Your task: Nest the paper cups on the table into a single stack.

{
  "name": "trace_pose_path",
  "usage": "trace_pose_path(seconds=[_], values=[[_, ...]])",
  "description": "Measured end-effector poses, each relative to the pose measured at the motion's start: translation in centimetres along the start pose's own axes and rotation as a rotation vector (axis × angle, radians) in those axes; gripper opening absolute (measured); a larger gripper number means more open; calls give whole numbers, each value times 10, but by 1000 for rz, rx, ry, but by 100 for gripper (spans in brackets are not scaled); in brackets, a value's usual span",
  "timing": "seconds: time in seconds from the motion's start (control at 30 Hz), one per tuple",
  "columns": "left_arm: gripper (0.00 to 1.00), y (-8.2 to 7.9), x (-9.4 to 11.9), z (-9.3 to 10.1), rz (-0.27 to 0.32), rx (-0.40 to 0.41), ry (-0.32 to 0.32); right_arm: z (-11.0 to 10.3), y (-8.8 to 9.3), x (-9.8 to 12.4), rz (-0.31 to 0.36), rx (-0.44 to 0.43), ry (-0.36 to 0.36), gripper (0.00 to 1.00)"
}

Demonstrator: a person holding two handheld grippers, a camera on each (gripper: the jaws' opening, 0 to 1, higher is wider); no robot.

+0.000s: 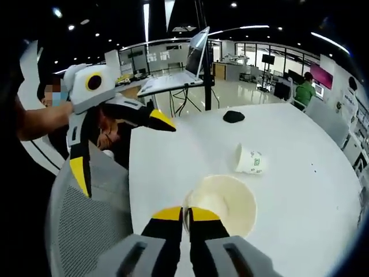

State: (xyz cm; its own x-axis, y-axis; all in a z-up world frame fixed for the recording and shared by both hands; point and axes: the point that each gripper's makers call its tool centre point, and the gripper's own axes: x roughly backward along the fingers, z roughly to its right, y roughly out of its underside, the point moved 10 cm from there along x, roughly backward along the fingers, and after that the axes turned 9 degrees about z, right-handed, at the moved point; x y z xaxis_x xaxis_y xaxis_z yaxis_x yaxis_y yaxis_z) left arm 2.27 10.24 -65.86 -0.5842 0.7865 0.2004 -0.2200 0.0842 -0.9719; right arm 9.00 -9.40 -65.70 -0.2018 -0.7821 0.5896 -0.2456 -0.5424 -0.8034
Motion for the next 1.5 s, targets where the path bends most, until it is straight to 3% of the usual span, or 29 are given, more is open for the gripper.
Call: trace_pose_path(seconds=[0.67, 1.5], values=[[92, 6, 3, -1, -13, 4, -14, 6, 15, -22, -52, 17, -16, 0], [90, 11, 10, -1, -22, 14, -40, 9, 22, -41, -61, -14, -59, 2]])
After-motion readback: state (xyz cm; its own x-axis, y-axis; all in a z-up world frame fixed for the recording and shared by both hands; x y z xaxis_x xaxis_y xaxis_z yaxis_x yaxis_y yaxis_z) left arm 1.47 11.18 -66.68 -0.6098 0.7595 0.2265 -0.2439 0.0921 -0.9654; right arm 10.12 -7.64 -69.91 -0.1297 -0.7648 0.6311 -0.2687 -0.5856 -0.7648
